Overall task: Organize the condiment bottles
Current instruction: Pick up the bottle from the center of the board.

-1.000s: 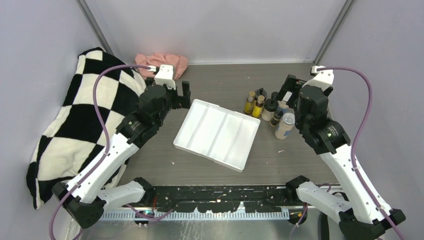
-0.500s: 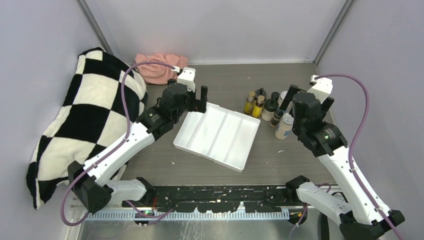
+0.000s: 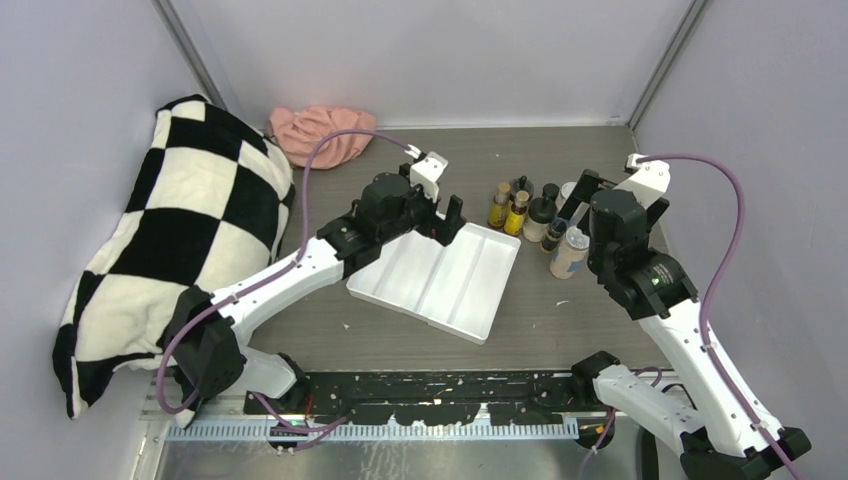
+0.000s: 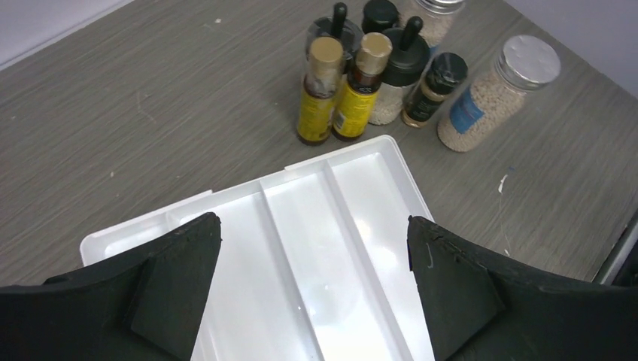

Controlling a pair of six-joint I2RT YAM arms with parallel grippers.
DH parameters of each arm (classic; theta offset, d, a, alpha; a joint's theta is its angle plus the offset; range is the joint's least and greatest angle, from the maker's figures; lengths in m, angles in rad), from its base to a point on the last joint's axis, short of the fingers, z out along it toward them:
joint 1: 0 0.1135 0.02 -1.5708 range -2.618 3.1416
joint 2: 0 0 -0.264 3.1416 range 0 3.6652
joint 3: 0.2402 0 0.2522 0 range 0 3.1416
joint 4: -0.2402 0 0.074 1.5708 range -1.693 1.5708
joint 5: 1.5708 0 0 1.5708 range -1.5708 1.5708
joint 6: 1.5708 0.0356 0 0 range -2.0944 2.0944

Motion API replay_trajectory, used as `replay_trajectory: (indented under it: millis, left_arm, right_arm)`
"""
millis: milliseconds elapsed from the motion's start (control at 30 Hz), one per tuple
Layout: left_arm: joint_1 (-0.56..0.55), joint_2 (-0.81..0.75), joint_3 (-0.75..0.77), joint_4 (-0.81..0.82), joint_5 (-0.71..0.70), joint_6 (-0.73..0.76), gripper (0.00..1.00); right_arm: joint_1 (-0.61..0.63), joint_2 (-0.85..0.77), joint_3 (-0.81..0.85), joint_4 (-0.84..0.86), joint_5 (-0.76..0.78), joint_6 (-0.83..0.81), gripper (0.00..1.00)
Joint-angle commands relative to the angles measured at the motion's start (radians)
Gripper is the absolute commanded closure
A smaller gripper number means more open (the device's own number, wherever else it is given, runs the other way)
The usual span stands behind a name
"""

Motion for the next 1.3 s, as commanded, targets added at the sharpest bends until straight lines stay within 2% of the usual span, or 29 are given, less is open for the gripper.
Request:
replay_trajectory:
  millis: [0,167,333,533,700,967,1267]
  left_arm:
    - [-0.007,-0.002,-0.051,0.194,0.120,0.075,0.05]
    - [-0.007,0.001,-0.107,0.298,0.173,0.104,0.06]
    - [-0.008,0.017,-0.151,0.412,0.168,0.103,0.04]
    - [-0.013,0.094,-0.180,0.555,0.175,0.101,0.05]
    - [-0.014,0.169,-0.177,0.658,0.162,0.112,0.11]
    - [-0.014,0.322,-0.151,0.849,0.136,0.111,0.10]
    - [-0.013,0.462,-0.078,0.946,0.132,0.143,0.11]
  right_arm:
    - [0.004,-0.008,-0.012,0.109,-0.007,0.022,0.02]
    - [0.005,0.013,-0.019,0.178,-0.008,0.024,0.02]
    - [0.005,0.038,-0.029,0.238,0.009,0.024,0.02]
    - [0.001,0.068,-0.036,0.324,0.029,0.024,0.02]
    - [-0.019,0.091,-0.033,0.409,0.042,0.012,0.02]
    - [-0.054,0.161,0.013,0.520,0.041,-0.019,0.02]
    - [-0.120,0.228,0.032,0.624,-0.009,-0.018,0.03]
